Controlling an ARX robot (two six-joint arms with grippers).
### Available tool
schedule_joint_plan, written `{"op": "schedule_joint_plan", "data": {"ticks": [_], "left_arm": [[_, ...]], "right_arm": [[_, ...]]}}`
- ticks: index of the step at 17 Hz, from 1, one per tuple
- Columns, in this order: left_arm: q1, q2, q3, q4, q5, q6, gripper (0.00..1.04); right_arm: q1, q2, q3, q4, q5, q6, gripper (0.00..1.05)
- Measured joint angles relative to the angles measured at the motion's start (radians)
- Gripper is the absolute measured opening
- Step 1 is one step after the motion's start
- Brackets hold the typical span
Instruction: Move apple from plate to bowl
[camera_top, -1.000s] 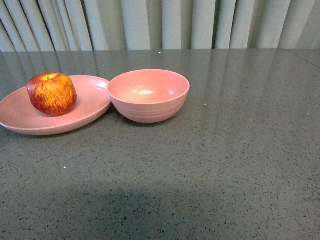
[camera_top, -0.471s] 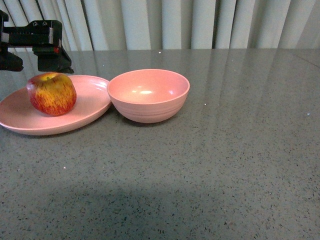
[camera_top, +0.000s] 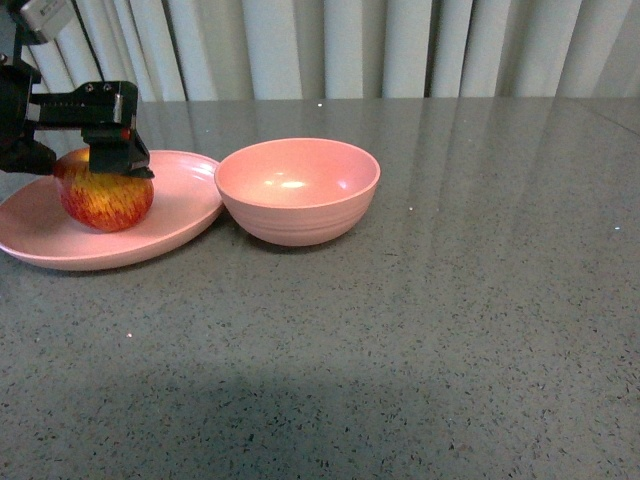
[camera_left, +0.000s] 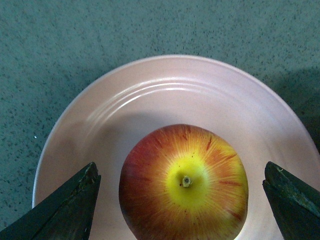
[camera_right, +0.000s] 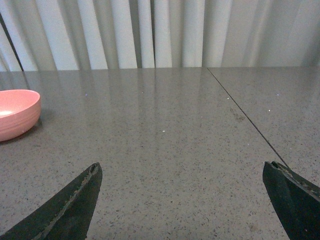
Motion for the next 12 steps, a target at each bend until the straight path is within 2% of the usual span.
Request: {"op": "schedule_joint_plan", "data": {"ticks": [10, 12], "left_arm": [[0.011, 0.050, 0.000, -0.007, 0.005, -0.018, 0.98], [0.005, 0.050, 0.000, 0.005, 0.012, -0.023, 0.68]], "right_arm": [[0.000, 0.000, 0.000, 0.000, 0.000, 0.000, 0.98], [0.000, 0.000, 0.000, 0.000, 0.000, 0.000, 0.98]]}}
